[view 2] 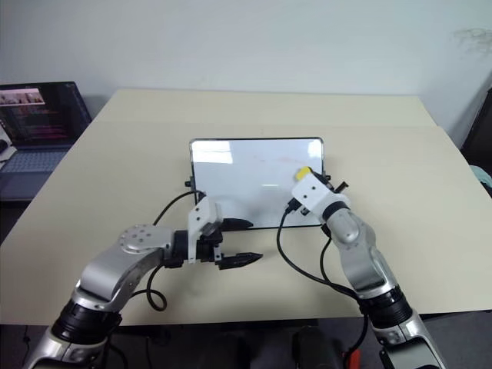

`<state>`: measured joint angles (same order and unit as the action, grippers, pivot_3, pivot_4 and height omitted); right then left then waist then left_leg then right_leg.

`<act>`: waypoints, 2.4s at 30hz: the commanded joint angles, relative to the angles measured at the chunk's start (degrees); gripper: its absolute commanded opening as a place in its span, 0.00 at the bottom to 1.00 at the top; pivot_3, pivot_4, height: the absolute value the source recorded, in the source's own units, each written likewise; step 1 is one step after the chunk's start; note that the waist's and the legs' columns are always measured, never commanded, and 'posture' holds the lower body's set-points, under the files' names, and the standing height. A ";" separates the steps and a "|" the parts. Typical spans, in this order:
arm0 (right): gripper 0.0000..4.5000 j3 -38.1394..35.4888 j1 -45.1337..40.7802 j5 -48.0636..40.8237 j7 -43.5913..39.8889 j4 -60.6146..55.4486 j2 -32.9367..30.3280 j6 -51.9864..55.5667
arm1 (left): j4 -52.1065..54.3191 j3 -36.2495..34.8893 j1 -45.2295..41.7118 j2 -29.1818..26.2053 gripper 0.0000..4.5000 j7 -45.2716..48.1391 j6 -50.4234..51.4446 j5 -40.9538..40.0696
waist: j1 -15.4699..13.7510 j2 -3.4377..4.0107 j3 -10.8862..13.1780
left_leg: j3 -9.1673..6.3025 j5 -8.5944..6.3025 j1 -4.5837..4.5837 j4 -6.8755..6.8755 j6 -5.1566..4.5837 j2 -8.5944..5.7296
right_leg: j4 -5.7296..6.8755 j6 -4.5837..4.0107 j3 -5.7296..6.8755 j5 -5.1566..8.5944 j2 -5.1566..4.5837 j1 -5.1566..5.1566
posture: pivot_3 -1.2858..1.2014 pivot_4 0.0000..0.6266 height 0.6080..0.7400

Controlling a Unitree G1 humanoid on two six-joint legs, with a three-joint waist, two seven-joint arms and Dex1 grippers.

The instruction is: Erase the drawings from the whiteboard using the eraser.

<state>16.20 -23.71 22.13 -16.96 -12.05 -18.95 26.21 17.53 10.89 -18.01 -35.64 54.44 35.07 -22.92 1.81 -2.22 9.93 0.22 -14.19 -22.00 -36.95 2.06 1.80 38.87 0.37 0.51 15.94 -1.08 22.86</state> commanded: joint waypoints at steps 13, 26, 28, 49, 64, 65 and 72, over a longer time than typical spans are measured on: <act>0.25 0.94 4.20 -1.08 -8.82 -4.81 -3.16 3.66 | 0.79 -1.11 -1.44 1.33 1.00 -0.54 -0.11 -1.54 | -0.05 0.00 0.00 | -0.04 0.00 0.07 -0.01 0.00 0.01 | 0.02 0.00 0.06 0.00 0.00 -0.05 | 0.52 0.24 1.00; 0.25 -15.68 11.93 -9.66 -11.84 -22.35 -5.43 12.03 | -2.18 -1.18 -7.99 4.53 1.00 -0.64 -2.23 -1.28 | -0.46 0.05 0.04 | -0.11 0.00 -0.64 -0.02 0.01 -0.09 | 0.00 0.12 0.13 0.07 0.02 0.46 | 0.52 0.24 1.00; 0.25 -19.59 13.63 -11.25 -12.02 -24.74 -5.72 14.68 | -2.30 -0.77 -8.97 4.93 1.00 -0.42 -2.91 -1.05 | -0.51 0.05 0.04 | -0.11 -0.02 -0.67 -0.03 0.02 -0.11 | -0.02 0.16 0.13 0.09 0.01 0.46 | 0.52 0.24 1.00; 0.25 -31.29 19.29 -23.26 -4.05 -16.71 0.85 21.42 | -25.45 14.23 -25.61 19.38 1.00 7.64 -23.88 13.25 | -0.27 0.09 0.06 | -0.03 -0.05 -0.63 -0.04 0.02 -0.25 | -0.01 0.21 0.06 0.13 0.16 0.43 | 0.52 0.24 1.00; 0.84 -30.99 15.69 -27.14 -1.58 -7.81 0.58 16.11 | -24.06 12.30 -23.66 21.16 1.00 7.08 -22.42 13.33 | -0.26 0.14 0.07 | -0.06 -0.05 -0.64 -0.04 0.02 -0.21 | 0.00 0.21 0.07 0.13 0.16 0.43 | 0.52 0.24 1.00; 0.93 -31.25 15.52 -27.65 -1.50 -7.67 0.57 15.91 | -23.82 11.99 -23.56 21.21 1.00 6.80 -22.01 13.14 | -0.25 0.15 0.07 | -0.06 -0.05 -0.64 -0.04 0.02 -0.21 | 0.00 0.21 0.07 0.13 0.16 0.43 | 0.52 0.24 1.00; 0.99 -34.10 16.79 -38.31 -7.58 -18.39 -0.11 12.62 | -10.43 -1.16 -15.11 15.65 1.00 -0.36 -12.94 6.43 | 0.14 0.27 0.09 | -0.08 -0.05 -0.61 -0.02 0.02 -0.10 | 0.06 0.19 0.05 0.12 0.17 0.44 | 0.52 0.24 1.00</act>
<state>-16.57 -7.54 -13.23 -23.07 -25.83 -18.62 40.24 2.17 14.13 -34.34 -18.94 56.22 20.05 -14.13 1.95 -1.96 10.02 0.13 -14.25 -22.60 -36.94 2.08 1.74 38.93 0.56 0.57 16.06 -0.92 23.30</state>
